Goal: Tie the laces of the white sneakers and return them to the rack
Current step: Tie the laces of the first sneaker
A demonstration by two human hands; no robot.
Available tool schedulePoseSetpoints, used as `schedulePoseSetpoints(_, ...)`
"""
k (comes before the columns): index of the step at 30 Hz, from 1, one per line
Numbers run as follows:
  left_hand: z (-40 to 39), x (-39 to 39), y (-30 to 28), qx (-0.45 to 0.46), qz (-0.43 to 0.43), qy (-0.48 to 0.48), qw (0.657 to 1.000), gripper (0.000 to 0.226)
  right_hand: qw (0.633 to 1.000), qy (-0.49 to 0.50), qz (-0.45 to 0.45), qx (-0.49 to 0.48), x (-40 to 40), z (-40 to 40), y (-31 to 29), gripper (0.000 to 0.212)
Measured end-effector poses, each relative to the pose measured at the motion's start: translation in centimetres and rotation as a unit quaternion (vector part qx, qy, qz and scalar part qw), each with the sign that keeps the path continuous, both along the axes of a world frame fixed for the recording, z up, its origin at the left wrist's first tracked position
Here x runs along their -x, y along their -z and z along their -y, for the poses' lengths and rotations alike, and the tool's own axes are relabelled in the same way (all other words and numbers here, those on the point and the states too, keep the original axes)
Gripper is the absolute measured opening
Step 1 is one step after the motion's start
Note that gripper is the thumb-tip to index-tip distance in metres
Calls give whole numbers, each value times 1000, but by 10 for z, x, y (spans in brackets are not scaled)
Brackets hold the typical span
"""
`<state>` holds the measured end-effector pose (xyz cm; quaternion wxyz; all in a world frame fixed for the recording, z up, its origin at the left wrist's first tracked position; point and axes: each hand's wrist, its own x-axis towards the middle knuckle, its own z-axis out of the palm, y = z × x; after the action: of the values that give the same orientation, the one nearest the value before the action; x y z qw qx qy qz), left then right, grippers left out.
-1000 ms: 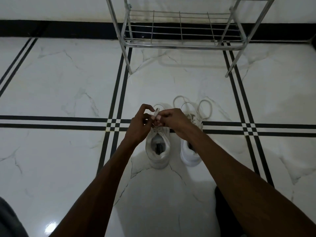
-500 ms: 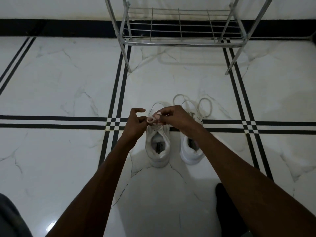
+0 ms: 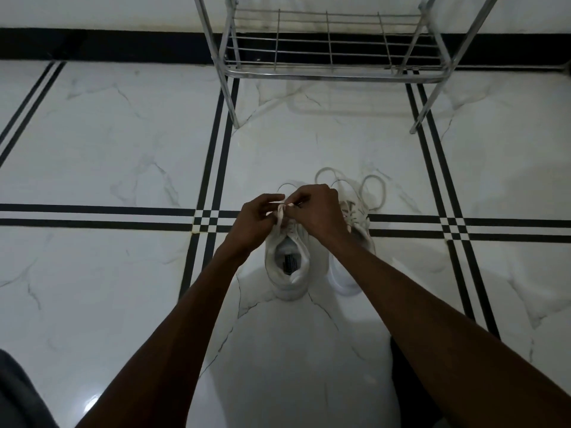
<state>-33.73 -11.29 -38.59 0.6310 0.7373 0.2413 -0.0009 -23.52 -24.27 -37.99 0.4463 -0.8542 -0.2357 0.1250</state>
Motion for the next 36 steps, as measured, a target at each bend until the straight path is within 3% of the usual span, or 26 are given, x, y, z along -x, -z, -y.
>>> schedulePoseSetpoints(4,0,-3,2,-117,-3,-20,993,25,999,-5,-46,7,-4,5,-5,12)
schedulePoseSetpoints(8,-9,7,5,-208,-35,-36,977,21,992,25,-31,121,-17,27,-4,19)
schedulePoseSetpoints(12,-15,33,3,-396,-87,16,914,28,967,61,39,245,-22,49,4,26)
schedulePoseSetpoints(17,-11,42,0,-496,-89,22,863,20,948,31,107,298,-11,51,6,18)
schedulePoseSetpoints(20,-12,45,4,-541,-92,27,836,16,919,-22,148,364,-9,50,6,36)
schedulePoseSetpoints(22,-9,46,7,-545,-94,19,833,17,919,-39,157,360,-12,53,5,50)
schedulePoseSetpoints(24,-5,48,11,-538,-104,6,837,18,923,-37,147,353,-15,55,5,50)
schedulePoseSetpoints(27,-3,50,12,-500,-138,-7,855,21,919,-45,151,361,-13,52,9,40)
schedulePoseSetpoints(31,-13,43,8,-428,-180,21,886,28,923,-57,183,333,-14,51,5,9)
schedulePoseSetpoints(34,-17,34,7,-368,-103,48,923,50,955,-118,128,239,-12,47,3,44)
schedulePoseSetpoints(36,-9,24,4,-315,-54,111,941,72,957,-183,84,207,-2,40,10,55)
